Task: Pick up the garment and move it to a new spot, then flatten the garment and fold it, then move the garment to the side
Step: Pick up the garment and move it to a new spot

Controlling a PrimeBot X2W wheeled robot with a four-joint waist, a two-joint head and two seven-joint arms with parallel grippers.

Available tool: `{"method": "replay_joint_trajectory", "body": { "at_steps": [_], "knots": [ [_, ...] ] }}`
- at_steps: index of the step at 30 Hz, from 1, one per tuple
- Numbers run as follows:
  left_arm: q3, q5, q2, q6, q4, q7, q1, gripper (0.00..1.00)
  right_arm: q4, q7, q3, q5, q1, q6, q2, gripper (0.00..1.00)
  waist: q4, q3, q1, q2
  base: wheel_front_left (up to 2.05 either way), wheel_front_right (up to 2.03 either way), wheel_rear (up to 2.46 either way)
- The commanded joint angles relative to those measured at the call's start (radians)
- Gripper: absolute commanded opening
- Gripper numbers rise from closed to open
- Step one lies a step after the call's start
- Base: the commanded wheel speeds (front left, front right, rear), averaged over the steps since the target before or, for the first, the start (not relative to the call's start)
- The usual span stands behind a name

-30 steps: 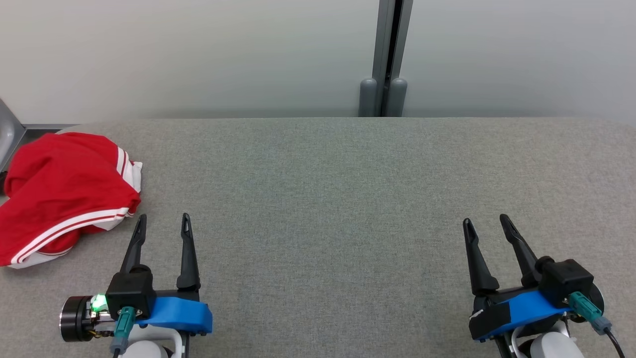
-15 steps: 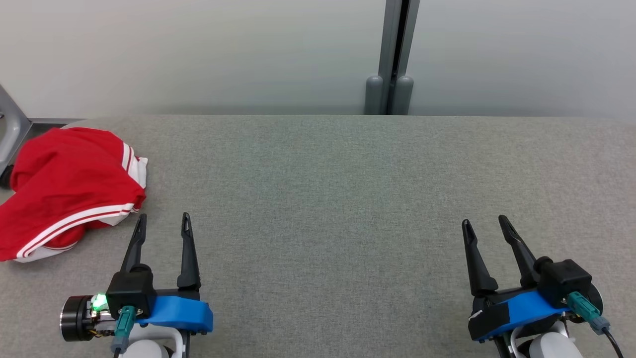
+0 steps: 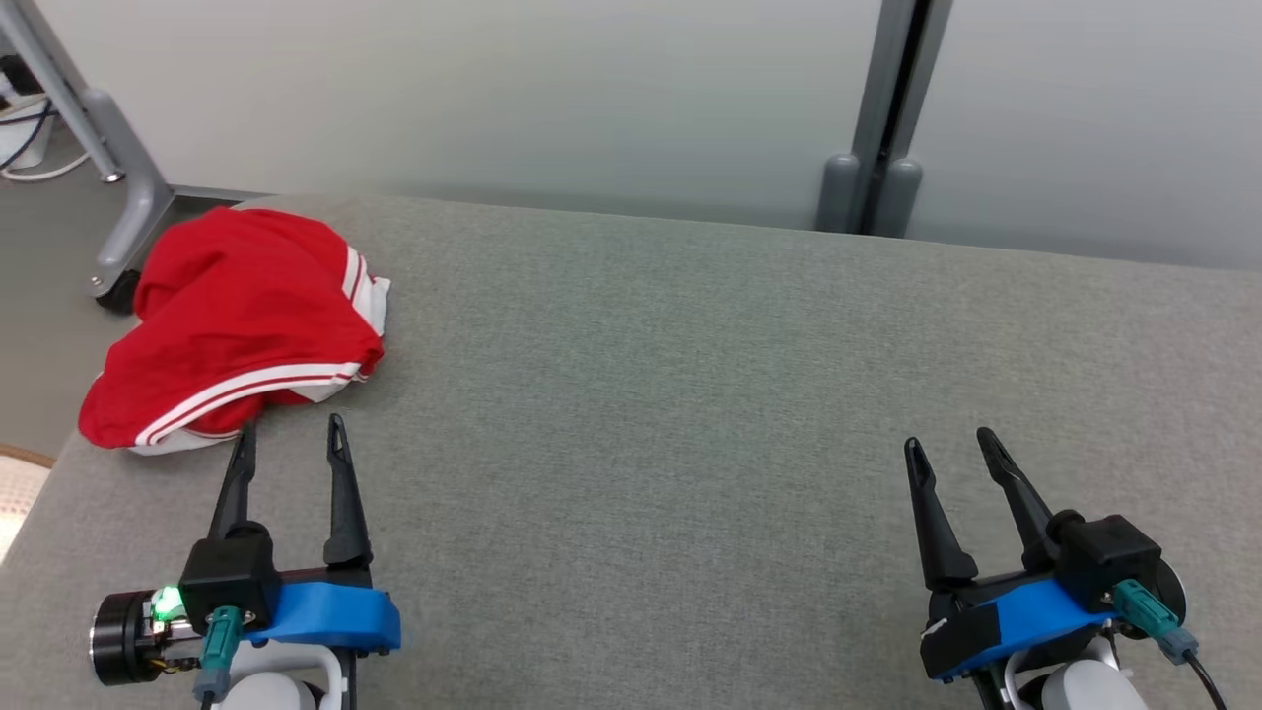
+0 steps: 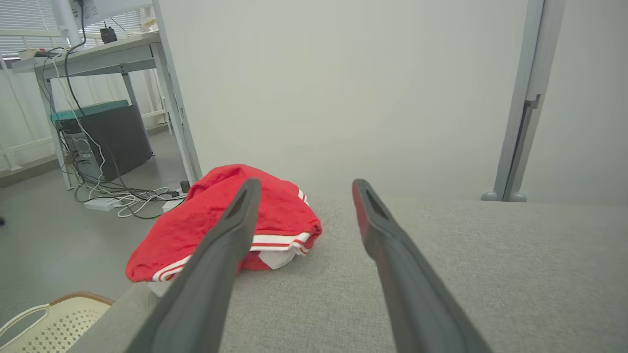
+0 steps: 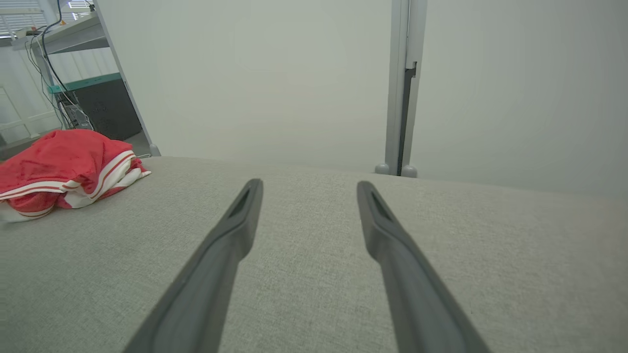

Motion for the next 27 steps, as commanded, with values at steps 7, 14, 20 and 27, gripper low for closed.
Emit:
{"method": "replay_joint_trajectory", "body": {
  "at_steps": [7,14,20,27],
  "knots": [
    [0.021,-0.009,0.003,0.018,-0.028,-0.003,0.029,1.00,0.001,-0.003,0.004,-0.009,0.006,0.000,-0.006,1.00,0.105,0.013,0.0000,0.0000,0.00,0.00,0.00],
    [0.041,-0.018,0.008,0.022,-0.037,-0.003,0.043,1.00,-0.001,-0.003,0.011,-0.018,0.010,0.000,-0.006,1.00,0.205,0.018,0.0000,0.0000,0.00,0.00,0.00],
    [0.056,-0.020,0.004,0.034,-0.051,-0.003,0.067,1.00,0.006,-0.003,0.016,-0.021,0.014,0.000,-0.006,1.00,0.271,0.015,0.0000,0.0000,0.00,0.00,0.00],
    [0.079,-0.027,0.007,0.037,-0.067,-0.003,0.089,1.00,0.004,-0.003,0.031,-0.019,0.011,0.000,-0.006,1.00,0.283,0.018,0.0000,0.0000,0.00,0.00,0.00]
  ]
}}
